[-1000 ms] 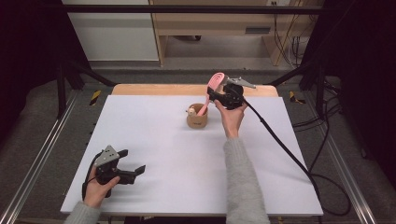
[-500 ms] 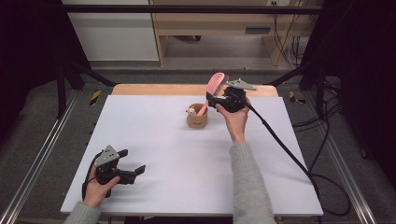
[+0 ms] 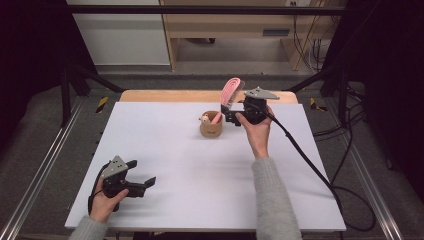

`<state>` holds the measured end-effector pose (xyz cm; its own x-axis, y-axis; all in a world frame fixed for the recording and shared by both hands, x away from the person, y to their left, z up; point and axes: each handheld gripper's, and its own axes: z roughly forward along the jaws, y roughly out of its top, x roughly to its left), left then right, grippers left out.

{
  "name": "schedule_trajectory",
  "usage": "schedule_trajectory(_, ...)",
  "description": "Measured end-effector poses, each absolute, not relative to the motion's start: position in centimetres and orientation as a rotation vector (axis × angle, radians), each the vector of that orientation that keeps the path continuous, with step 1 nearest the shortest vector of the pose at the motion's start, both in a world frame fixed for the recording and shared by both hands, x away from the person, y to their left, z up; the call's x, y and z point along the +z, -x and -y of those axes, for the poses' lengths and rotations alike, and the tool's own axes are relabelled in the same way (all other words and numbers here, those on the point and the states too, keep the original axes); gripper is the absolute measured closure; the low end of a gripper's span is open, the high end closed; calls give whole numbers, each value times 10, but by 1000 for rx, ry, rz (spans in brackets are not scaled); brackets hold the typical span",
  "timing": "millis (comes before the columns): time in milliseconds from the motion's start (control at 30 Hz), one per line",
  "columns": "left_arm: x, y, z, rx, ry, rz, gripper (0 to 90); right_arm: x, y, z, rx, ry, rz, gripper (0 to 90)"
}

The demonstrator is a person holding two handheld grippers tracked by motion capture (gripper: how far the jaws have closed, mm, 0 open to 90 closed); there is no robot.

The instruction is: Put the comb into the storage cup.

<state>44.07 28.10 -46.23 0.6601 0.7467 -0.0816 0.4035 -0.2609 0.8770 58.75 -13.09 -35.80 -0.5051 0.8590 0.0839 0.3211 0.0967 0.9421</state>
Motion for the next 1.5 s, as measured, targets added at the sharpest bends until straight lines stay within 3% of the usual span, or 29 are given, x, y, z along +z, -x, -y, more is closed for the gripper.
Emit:
schedule_trajectory(967, -463, -441, -280, 439, -1890, -903, 14, -360, -521, 157, 1482, -987, -1950, 3)
schedule_trajectory(1500, -463, -441, -280, 435, -1892, -899, 14, -384, -495, 165, 1501, -956, -2010, 12)
